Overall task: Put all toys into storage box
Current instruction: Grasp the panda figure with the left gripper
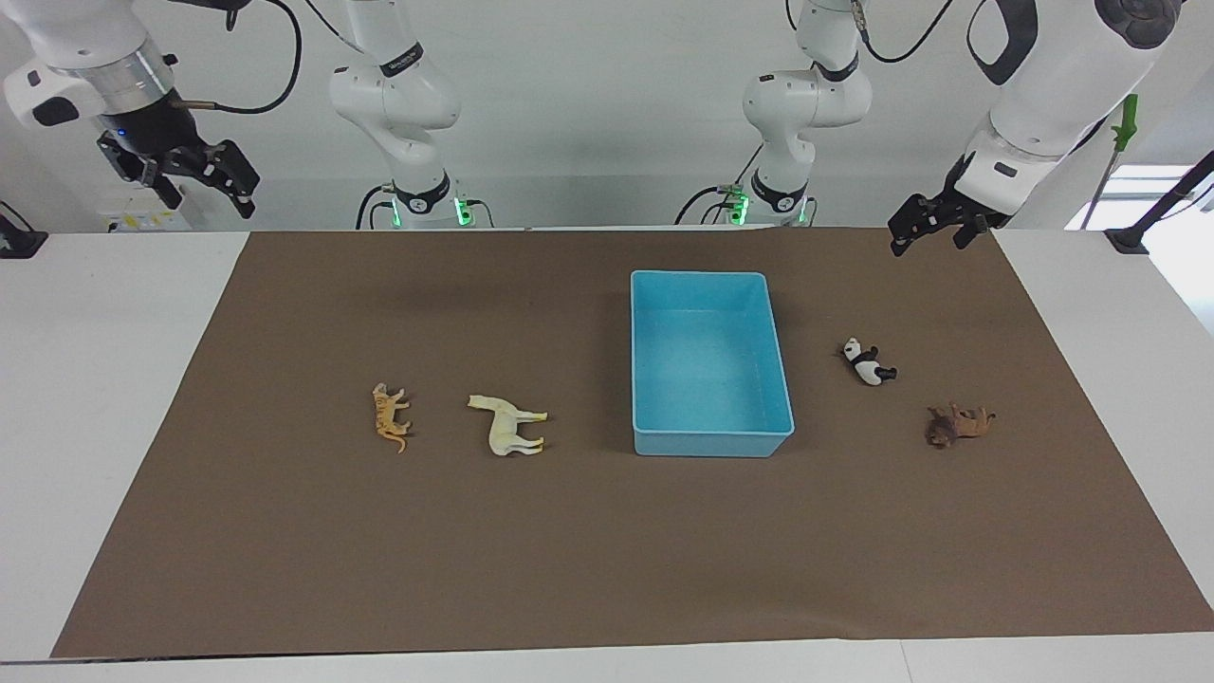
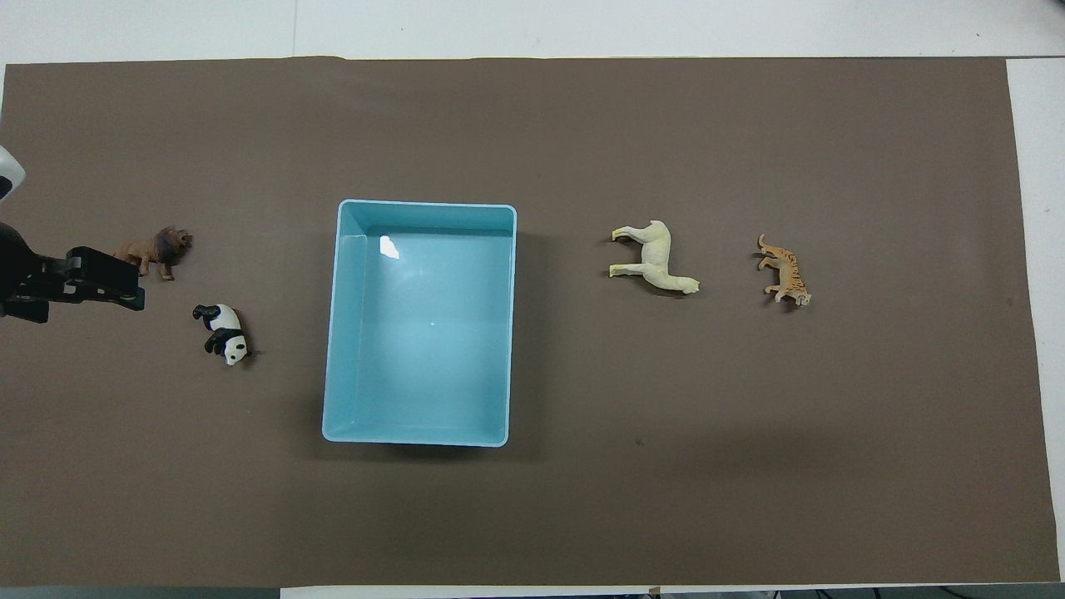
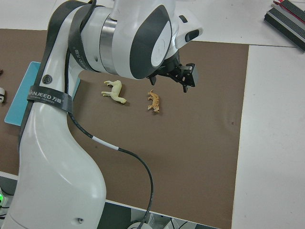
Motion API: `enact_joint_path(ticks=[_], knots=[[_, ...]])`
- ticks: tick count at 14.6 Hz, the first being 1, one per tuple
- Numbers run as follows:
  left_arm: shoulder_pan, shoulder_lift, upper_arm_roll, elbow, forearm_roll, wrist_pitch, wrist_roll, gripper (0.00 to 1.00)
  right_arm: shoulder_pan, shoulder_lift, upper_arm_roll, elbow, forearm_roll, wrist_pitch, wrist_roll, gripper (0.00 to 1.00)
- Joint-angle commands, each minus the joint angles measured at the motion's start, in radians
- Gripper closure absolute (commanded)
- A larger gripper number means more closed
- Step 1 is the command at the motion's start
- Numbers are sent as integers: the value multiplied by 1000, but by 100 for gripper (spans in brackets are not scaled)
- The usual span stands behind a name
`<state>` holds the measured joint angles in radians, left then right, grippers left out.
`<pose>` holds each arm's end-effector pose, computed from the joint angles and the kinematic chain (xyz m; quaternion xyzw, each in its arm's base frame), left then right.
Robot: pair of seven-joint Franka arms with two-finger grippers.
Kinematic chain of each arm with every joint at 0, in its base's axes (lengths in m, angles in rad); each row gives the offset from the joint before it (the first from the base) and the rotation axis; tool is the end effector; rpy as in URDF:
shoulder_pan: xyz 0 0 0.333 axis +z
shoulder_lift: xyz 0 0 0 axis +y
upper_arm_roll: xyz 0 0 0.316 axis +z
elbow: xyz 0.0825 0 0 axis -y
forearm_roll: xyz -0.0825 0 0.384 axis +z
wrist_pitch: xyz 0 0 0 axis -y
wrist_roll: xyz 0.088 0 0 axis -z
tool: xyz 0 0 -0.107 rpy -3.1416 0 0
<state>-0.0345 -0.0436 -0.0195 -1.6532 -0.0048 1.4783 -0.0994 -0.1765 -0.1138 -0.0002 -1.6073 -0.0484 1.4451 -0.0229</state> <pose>0.5280 -0.0293 0.6022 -0.9976 -0.0226 0.0656 0.0031 0.4964 -0.0944 0.6572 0.9963 -0.0792 -0.0265 0.0215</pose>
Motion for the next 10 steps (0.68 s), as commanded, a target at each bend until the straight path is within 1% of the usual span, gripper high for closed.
enact_joint_path(ticks=[1, 3, 5, 7, 9, 10], knots=[[-15, -15, 3, -14, 19, 20, 4, 0, 0, -27, 8, -31, -7, 21, 8, 0], [-13, -16, 3, -14, 19, 22, 6, 0, 0, -29, 9, -32, -7, 31, 8, 0], [-13, -25, 4, -39, 19, 30, 0, 0, 2, -26, 16, -29, -7, 79, 12, 0], [-12, -56, 4, -104, 34, 89, -14, 0, -12, -23, 14, -26, -4, 104, 11, 0], [-8, -81, 3, -161, 34, 119, -48, 0, -12, -23, 12, -25, -4, 104, 15, 0], [-7, -103, 3, -218, 34, 161, -48, 0, -12, -27, 12, -25, -4, 104, 15, 0]])
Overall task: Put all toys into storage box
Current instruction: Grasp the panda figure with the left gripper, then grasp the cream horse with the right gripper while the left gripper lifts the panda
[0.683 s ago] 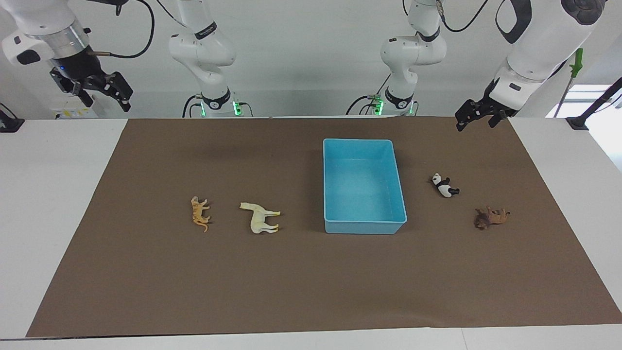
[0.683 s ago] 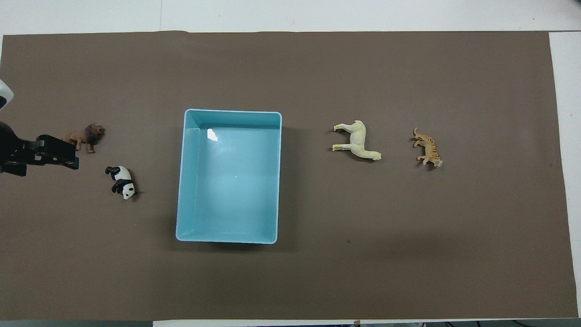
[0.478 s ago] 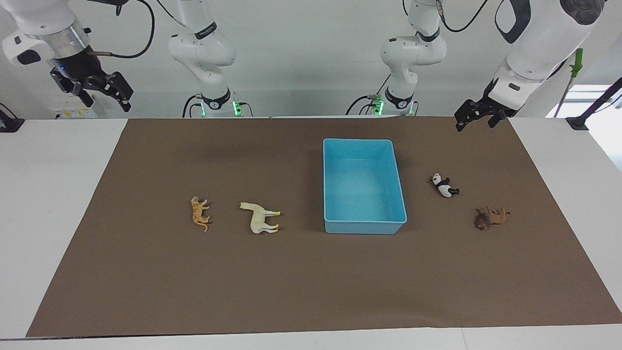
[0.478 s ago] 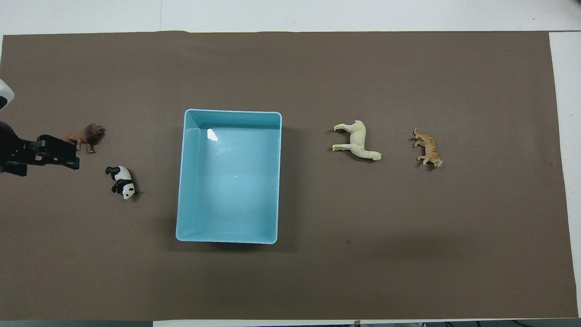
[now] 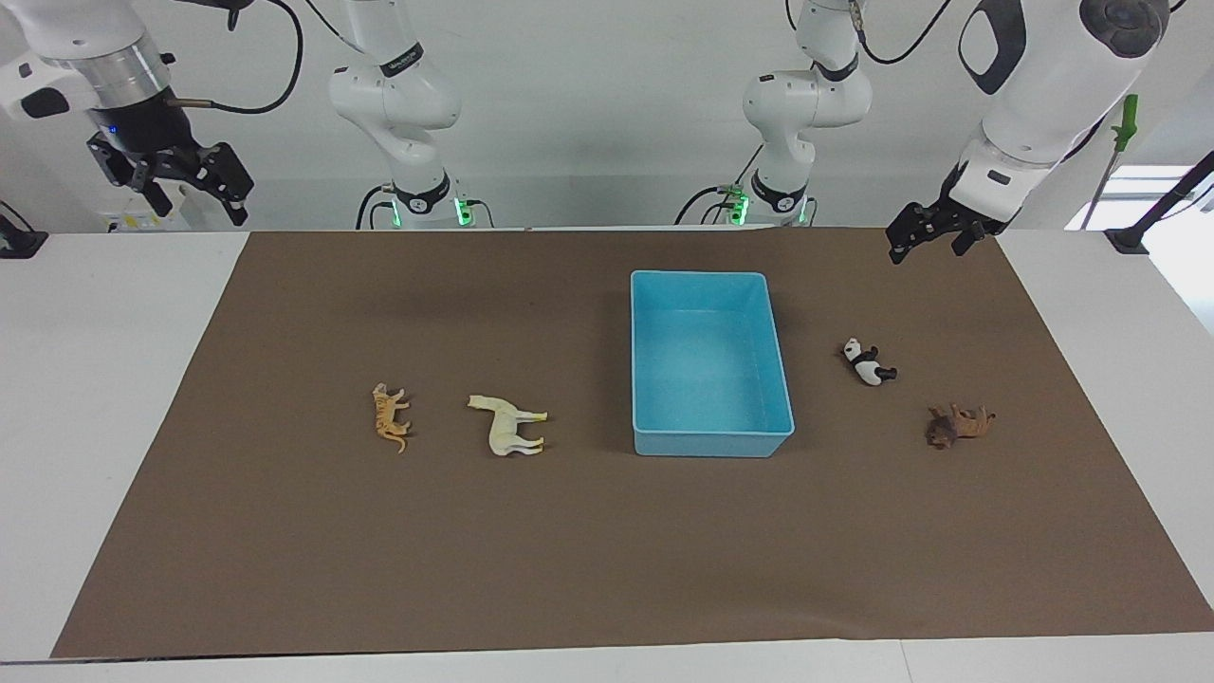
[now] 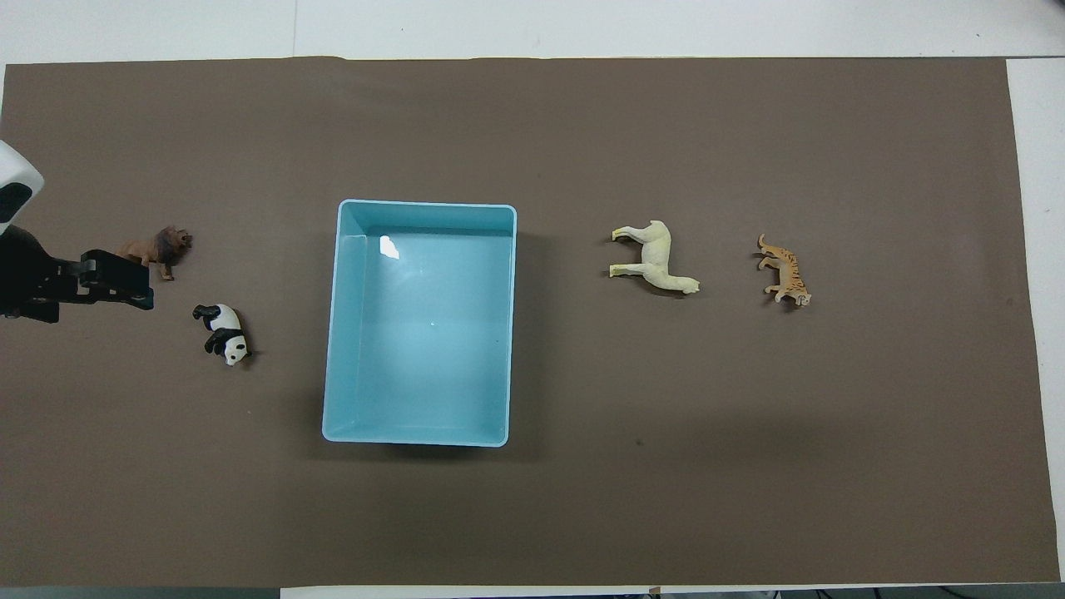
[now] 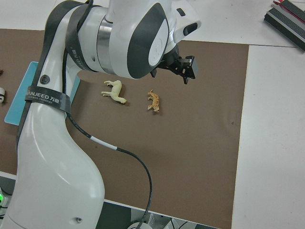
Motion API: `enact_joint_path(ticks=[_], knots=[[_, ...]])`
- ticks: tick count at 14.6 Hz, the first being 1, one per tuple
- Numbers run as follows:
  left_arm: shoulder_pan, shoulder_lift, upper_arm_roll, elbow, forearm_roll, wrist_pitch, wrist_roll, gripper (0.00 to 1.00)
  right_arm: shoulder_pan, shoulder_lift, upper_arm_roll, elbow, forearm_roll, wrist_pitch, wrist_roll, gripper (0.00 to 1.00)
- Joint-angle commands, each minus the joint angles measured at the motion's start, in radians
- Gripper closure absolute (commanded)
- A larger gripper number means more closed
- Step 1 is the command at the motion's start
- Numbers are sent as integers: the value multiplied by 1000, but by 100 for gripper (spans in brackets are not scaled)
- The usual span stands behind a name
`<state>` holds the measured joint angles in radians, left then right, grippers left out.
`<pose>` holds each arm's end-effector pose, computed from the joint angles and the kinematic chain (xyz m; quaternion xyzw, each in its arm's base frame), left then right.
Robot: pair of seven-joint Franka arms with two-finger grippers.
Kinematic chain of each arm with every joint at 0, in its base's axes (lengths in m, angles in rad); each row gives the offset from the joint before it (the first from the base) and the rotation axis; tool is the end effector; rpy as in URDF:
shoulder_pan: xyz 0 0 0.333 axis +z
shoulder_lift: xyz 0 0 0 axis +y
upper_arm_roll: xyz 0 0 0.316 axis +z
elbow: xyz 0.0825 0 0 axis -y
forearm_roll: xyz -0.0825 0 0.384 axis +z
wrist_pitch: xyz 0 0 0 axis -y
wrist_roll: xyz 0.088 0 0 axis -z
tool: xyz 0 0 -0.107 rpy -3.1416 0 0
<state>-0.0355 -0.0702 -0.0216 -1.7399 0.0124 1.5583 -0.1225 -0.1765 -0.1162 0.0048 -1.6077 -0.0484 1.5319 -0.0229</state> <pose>0.5252 -0.0290 0.5821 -0.9979 -0.0324 0.0548 0.0119 0.5054 -0.0929 0.6659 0.9966 -0.0757 0.0177 0.0263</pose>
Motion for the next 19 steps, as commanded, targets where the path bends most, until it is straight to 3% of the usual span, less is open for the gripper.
enact_joint_path(ticks=[1, 5, 10, 13, 15, 17, 19], knots=[[-3, -94, 5, -195, 17, 164, -23, 0, -12, -25, 7, -24, -4, 20, 15, 0], [31, -97, 9, -387, 15, 377, -26, 0, -2, -26, 9, -24, -4, 25, 15, 0], [28, -8, 8, -522, 17, 606, -112, 0, 81, -11, 15, -87, 10, 36, 26, 0], [26, 42, 8, -573, 15, 707, -193, 0, 138, -19, 17, -230, 19, 203, 84, 0], [28, 78, 8, -590, 15, 773, -200, 0, 146, 7, 17, -253, 97, 267, 104, 0], [39, 101, 9, -601, 15, 853, -198, 0, 222, 55, 15, -282, 105, 382, 162, 0], [46, 128, 9, -601, 15, 885, -197, 0, 261, 98, 17, -291, 105, 419, 222, 0]])
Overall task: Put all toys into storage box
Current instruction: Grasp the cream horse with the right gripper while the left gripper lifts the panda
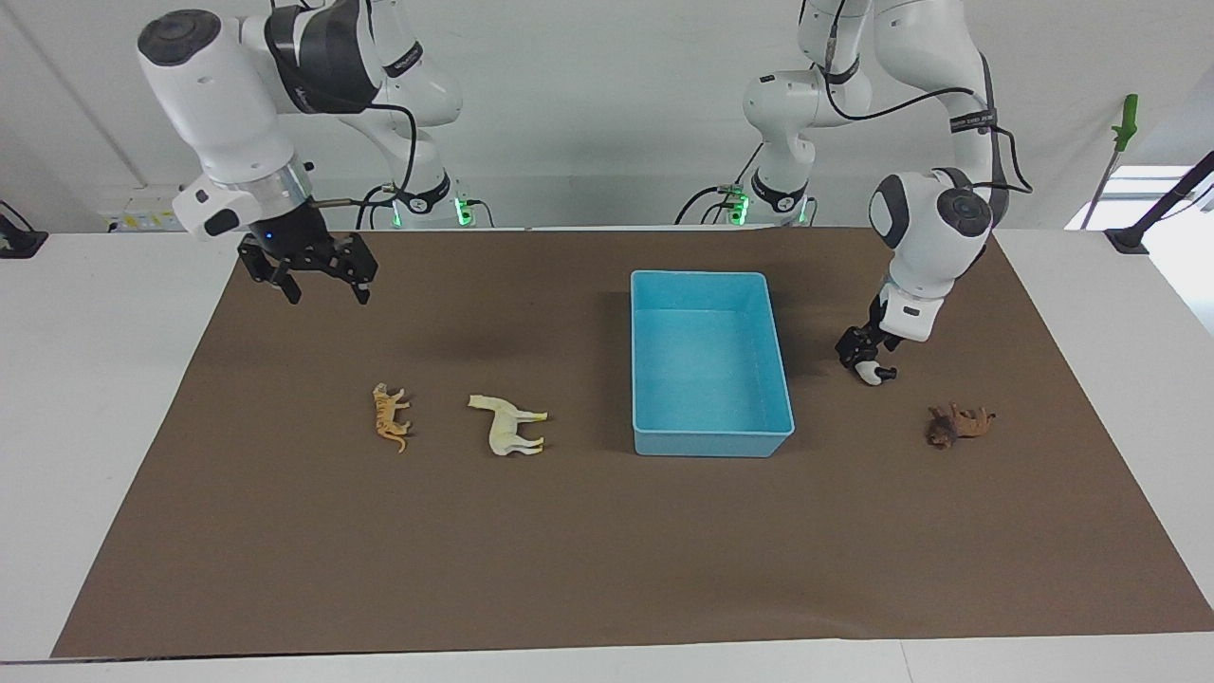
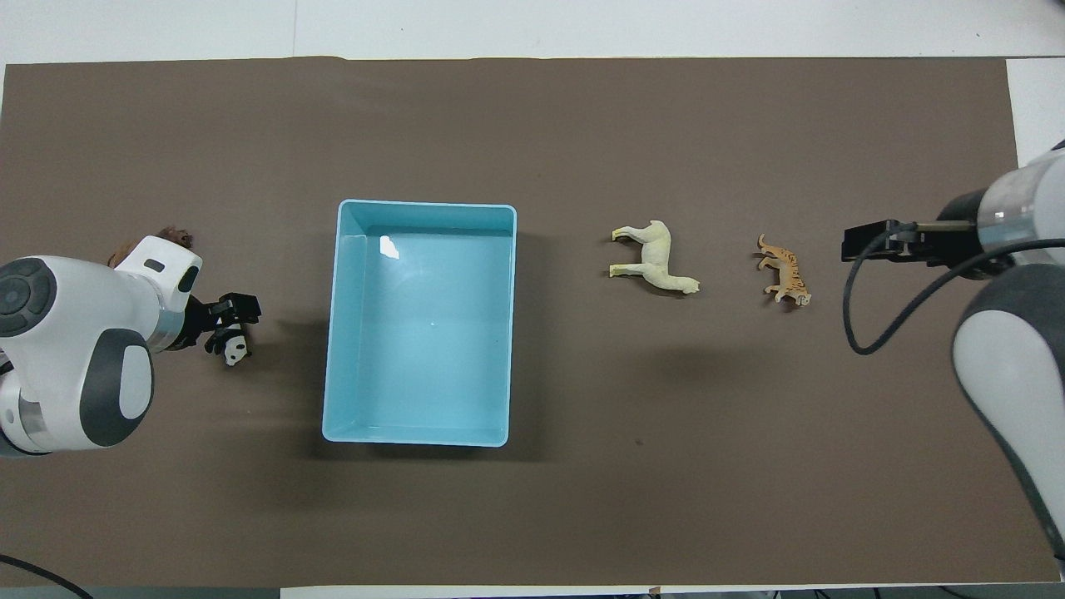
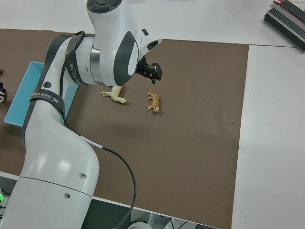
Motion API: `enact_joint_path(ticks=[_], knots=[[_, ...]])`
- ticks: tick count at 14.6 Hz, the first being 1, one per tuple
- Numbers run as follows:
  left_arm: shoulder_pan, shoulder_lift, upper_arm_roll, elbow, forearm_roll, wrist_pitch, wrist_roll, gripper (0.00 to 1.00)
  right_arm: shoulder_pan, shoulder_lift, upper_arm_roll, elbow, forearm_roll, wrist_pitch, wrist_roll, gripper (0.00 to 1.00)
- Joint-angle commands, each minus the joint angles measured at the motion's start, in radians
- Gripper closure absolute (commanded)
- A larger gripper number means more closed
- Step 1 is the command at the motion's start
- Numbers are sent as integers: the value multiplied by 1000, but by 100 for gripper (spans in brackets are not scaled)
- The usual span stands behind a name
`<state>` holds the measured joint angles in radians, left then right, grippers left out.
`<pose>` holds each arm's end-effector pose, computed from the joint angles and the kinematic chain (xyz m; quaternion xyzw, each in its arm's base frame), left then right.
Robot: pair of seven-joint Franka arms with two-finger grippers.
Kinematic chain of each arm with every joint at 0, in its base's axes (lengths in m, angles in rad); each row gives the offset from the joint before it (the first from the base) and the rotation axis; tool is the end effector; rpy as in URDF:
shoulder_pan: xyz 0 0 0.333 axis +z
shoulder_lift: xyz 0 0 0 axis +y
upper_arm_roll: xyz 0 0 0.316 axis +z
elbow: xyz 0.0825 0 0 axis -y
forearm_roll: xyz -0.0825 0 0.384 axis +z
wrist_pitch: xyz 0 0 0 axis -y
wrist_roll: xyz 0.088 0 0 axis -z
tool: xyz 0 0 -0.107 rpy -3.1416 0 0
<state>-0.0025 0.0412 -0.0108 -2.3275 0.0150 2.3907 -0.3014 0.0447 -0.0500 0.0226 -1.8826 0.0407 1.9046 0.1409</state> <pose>0.5129 -0.0067 0.3230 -0.9903 -0.1382 -0.0116 0.0032 0.5529 0.0404 0.5327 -0.9983 0.0427 -0.0338 0.0225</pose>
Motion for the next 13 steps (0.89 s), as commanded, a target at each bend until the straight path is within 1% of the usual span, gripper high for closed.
enact_joint_path(ticks=[1, 3, 6, 8, 9, 10, 11, 12, 13], knots=[[13, 29, -2, -13, 14, 57, -19, 0, 66, 51, -1, -18, 16, 69, 75, 0], [9, 37, -2, -13, 14, 50, -19, 0, 95, 110, -1, -16, 16, 122, 109, 0], [12, 37, -2, -18, 14, 47, -18, 0, 165, 209, -3, -13, 10, 247, 195, 0], [12, 37, -2, -23, 14, 48, -16, 0, 194, 260, -3, -10, -10, 306, 207, 0], [10, 37, -3, -30, 14, 48, -16, 0, 202, 272, -3, -9, -28, 324, 219, 0], [10, 35, -3, -32, 14, 50, -16, 7, 205, 285, -3, -10, -39, 333, 233, 0], [9, 35, -3, -32, 14, 50, -16, 19, 218, 295, -3, -10, -44, 337, 249, 0], [9, 35, -2, -32, 13, 50, -16, 40, 242, 306, -4, -10, -47, 343, 273, 0], [10, 37, -2, -30, 13, 50, -16, 54, 257, 327, -4, -10, -62, 362, 301, 0]])
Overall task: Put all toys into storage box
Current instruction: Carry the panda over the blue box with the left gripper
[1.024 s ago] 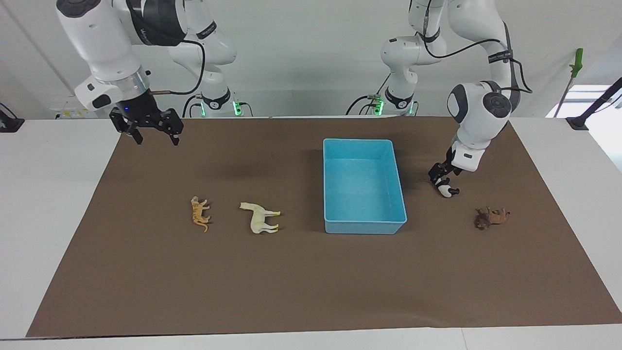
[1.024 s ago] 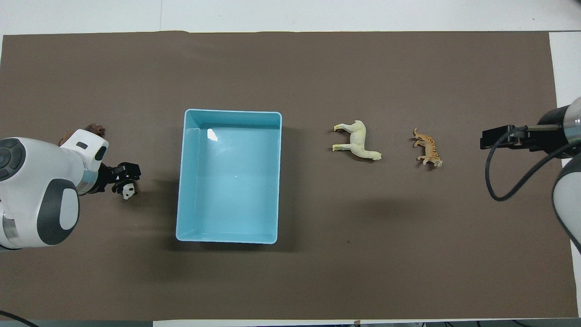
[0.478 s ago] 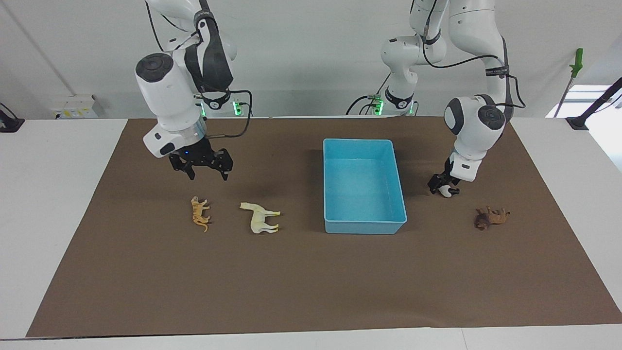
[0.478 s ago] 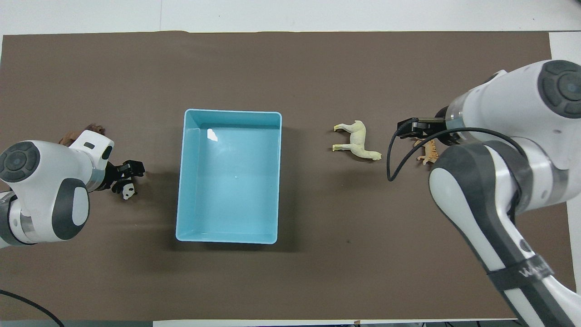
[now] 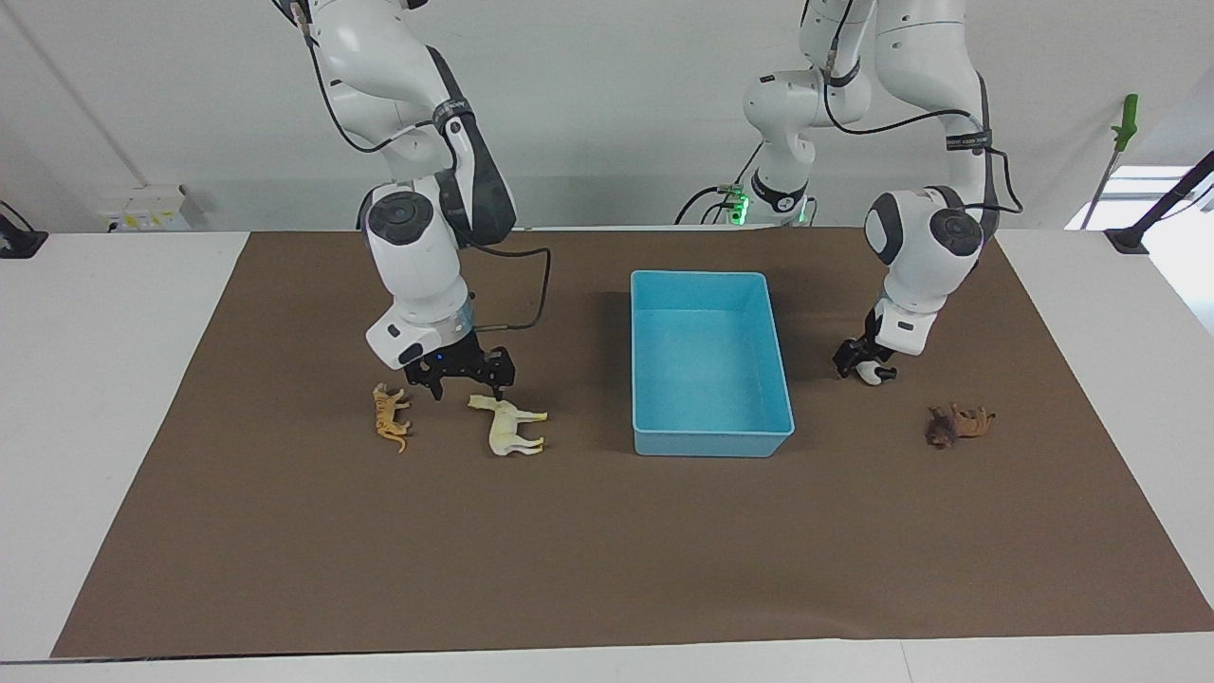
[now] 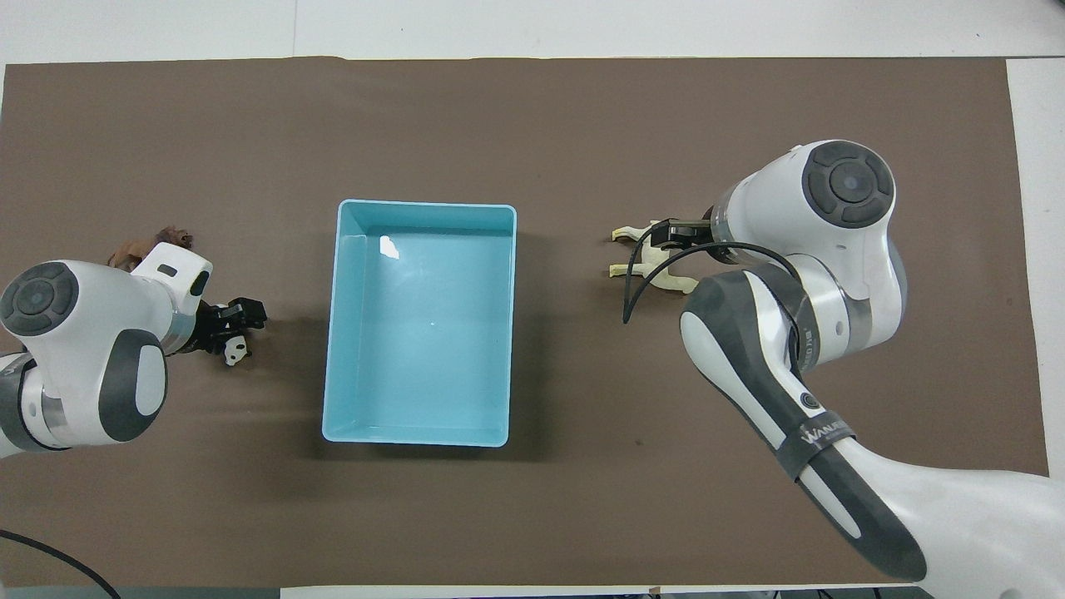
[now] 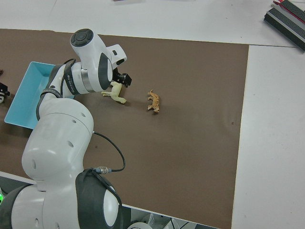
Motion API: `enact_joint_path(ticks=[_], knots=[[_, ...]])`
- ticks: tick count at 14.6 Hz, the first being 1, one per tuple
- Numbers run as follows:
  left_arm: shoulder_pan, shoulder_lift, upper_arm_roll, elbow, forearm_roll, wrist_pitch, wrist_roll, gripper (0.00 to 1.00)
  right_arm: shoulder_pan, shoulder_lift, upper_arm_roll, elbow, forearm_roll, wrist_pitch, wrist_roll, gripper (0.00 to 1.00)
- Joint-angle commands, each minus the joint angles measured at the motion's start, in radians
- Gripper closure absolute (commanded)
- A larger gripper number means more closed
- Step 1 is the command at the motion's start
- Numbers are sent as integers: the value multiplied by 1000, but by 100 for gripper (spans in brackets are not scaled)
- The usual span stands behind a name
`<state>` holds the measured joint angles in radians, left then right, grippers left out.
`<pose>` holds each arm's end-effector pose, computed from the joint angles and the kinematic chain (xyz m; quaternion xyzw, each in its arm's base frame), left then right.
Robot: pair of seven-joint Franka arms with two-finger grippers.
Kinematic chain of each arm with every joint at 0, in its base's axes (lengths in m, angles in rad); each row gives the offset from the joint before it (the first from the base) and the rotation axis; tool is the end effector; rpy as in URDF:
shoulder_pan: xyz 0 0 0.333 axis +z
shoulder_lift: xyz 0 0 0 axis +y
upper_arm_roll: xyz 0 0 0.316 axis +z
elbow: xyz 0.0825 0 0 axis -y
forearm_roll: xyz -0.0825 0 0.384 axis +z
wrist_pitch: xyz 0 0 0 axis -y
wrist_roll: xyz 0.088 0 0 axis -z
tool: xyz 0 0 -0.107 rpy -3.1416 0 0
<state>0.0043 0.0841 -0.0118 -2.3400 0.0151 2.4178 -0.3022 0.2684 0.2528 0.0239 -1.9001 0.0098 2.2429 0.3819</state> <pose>0.5107 -0.0038 0.2983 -0.9900 -0.1412 0.0024 0.0049 0.5960 0.1789 0.3775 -0.9978 0.0481 -0.0402 0.0214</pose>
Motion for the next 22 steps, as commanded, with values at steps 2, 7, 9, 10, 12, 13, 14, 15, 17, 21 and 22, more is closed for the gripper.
enact_joint_path(ticks=[2, 7, 9, 10, 12, 13, 14, 15, 17, 21, 22], knots=[[5, -6, 0, -15, 13, 20, -20, 76, 35, 65, -4, 7, -79, 66, 90, 0], [-3, 2, 0, 20, 14, -14, -21, 84, 52, 111, -4, -42, -109, 159, 95, 0], [-10, 16, -2, 109, 13, -122, -29, 84, 52, 111, -4, -43, -117, 152, 91, 0], [-17, 11, -4, 161, 13, -194, -55, 84, 52, 111, -4, -43, -117, 150, 88, 0], [-68, 6, -5, 281, 11, -352, -147, 84, 54, 111, -4, -51, -119, 159, 86, 0], [-110, 8, -7, 335, 5, -418, -211, 84, 52, 109, -4, -54, -119, 164, 86, 0], [-162, 8, -7, 369, -9, -459, -301, 84, 52, 109, -4, -57, -119, 173, 83, 0], [-211, 6, -7, 381, -35, -459, -410, 84, 51, 111, -4, -59, -117, 188, 81, 5], [-292, 8, -7, 386, -70, -424, -578, 82, 48, 114, -4, -59, -117, 207, 83, 51], [-408, -26, -7, 269, -93, -275, -699, 71, 48, 117, -2, -60, -117, 242, 84, 100], [-415, -32, -7, 246, -93, -258, -712, 54, 48, 118, -4, -62, -117, 248, 83, 100]])
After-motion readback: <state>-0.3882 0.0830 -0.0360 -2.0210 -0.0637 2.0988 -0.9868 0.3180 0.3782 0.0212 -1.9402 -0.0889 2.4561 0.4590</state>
